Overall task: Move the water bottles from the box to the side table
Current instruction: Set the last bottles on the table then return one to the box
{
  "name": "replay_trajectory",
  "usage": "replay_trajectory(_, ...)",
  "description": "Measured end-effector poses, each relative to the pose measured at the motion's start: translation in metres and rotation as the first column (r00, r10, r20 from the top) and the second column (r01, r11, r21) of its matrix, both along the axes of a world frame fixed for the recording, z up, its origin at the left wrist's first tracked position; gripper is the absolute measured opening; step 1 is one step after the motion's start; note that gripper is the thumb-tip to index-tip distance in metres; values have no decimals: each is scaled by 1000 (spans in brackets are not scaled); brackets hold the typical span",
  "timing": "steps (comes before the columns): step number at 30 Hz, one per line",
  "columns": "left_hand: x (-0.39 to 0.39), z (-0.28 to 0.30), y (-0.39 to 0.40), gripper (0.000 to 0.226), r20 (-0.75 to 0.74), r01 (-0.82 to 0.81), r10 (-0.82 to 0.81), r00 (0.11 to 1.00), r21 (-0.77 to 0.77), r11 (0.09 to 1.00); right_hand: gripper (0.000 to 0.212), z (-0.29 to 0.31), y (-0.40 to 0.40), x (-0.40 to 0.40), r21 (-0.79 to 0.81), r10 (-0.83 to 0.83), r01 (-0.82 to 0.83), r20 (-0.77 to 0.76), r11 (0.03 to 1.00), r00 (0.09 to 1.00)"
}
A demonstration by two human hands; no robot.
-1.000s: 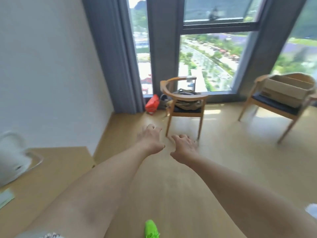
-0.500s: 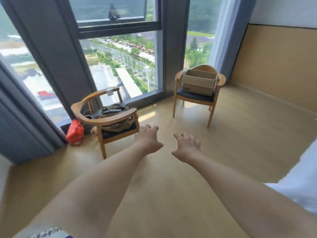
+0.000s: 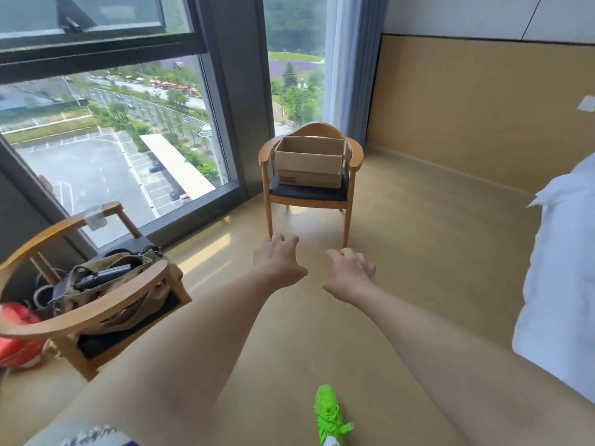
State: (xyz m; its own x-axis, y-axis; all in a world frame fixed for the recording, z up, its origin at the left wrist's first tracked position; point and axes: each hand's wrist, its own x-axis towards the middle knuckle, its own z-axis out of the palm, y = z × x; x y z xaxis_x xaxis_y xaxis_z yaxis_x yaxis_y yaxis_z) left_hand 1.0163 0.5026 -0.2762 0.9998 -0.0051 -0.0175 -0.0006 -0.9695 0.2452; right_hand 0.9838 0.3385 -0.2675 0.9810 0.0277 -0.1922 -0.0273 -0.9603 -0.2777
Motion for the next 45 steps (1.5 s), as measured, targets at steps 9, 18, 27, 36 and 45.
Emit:
replay_trajectory(9,219,35,-17,72,13,-15,16,1000,-45,999,64,27,-19,225,46,-3,1,35,999,999)
replay_trajectory(18,386,11,-6,70,-62,12,-15,998,-43,999,64,1,-3,386,58,-25,26,-23,998,999)
replay_trajectory(27,596,20,23,58,-73,96,-98,993,-32,995,53,8,22,587,16,-106,106,-25,994,994)
replay_trajectory(36,739,10,46,53,-144,128,-133,981,-38,991,65,8,44,735,55,-184,186,-46,981,982)
replay_trajectory(45,880,-48,42,67,-241,72,-82,967,-50,996,68,-49,26,883,24,-185,190,-132,982,974)
